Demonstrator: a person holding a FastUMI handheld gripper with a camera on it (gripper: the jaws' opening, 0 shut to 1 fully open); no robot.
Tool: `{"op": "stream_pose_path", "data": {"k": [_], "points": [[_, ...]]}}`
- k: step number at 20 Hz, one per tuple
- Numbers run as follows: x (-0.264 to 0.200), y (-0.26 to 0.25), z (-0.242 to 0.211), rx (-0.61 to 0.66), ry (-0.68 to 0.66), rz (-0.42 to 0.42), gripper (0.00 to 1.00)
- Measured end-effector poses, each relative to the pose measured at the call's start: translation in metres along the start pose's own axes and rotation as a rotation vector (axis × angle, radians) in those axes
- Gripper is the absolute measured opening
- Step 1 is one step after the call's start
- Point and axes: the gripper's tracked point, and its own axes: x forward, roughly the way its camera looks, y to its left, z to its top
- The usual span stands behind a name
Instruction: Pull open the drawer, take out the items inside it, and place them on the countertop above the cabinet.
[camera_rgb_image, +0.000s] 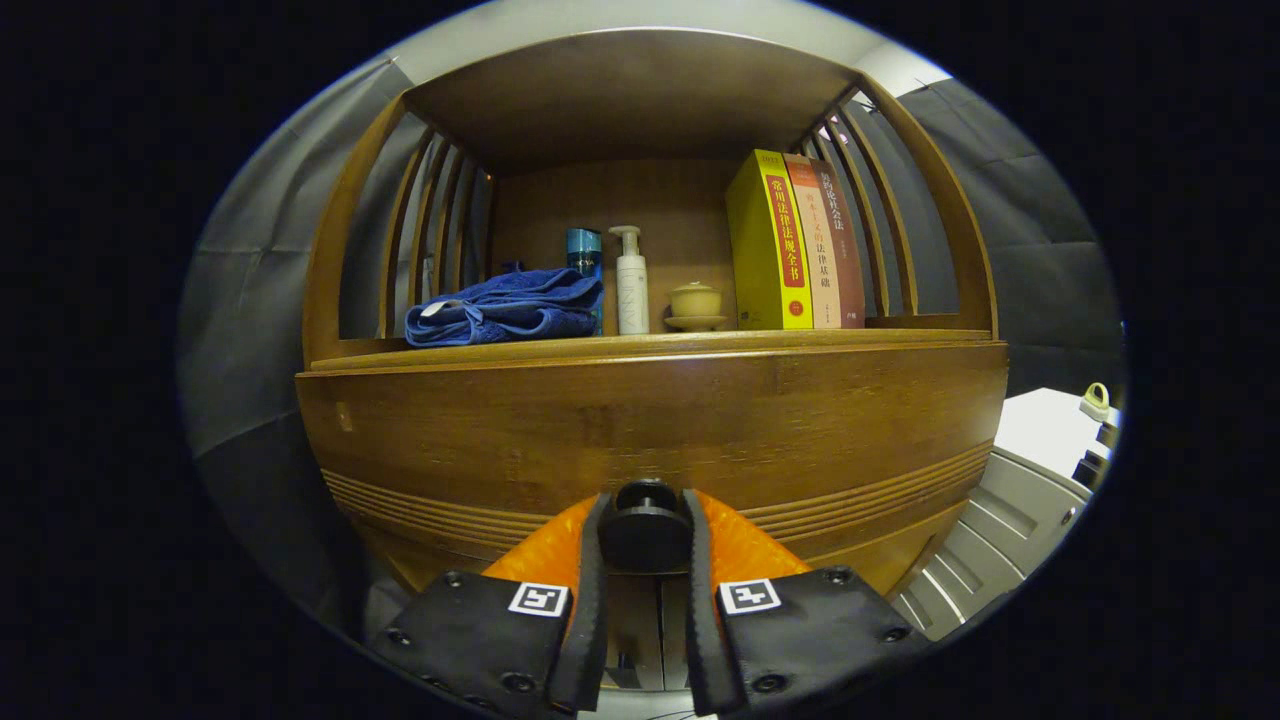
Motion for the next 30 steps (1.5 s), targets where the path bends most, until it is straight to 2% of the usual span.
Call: {"op": "stream_pose_path", "data": {"k": [7, 16, 23, 29, 30], "points": [[-0.054, 0.004, -0.007, 0.049, 0.05, 0.03, 0.41], [-0.124, 0.004, -0.013, 0.035, 0.072, 0.037, 0.41], [-0.154, 0.005, -0.021, 0.027, 0.087, 0.037, 0.41], [-0.156, 0.003, -0.028, -0.002, 0.075, 0.024, 0.41], [-0.156, 0.003, -0.029, -0.014, 0.064, 0.024, 0.44]]}}
